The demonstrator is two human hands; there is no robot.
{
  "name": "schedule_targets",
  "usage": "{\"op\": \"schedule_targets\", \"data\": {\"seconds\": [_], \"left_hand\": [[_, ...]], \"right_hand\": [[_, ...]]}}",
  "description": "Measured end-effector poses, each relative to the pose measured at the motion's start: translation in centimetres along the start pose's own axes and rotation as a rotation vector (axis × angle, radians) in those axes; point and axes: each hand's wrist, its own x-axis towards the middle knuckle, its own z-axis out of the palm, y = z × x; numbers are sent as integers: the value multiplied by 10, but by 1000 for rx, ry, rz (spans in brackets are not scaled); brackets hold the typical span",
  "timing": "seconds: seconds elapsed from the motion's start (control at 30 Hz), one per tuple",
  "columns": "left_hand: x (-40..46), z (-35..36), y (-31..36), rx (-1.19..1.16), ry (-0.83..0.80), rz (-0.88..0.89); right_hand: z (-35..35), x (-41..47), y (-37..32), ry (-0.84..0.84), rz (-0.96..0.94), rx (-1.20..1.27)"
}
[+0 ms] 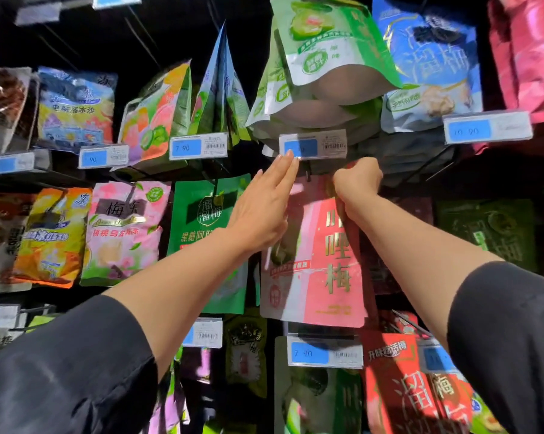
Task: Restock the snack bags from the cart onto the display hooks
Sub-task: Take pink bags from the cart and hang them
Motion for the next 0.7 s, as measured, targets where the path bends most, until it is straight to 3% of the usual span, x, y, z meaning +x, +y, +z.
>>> {"op": "schedule_targets", "data": {"seconds": [0.23, 0.43, 0.53, 0.7], "left_hand": [[-4, 3, 2, 22, -5, -7], [-3, 10, -1, 24, 34, 9], [-4, 10, -1, 22, 29, 16], [-19, 17, 21, -56, -13, -50]], "right_hand": [[-1, -55, 54, -88, -126, -116], [22, -32, 83, -164, 27, -391], [21, -24, 90, -234, 14, -401], [-11, -48, 95, -214, -47, -331]]}}
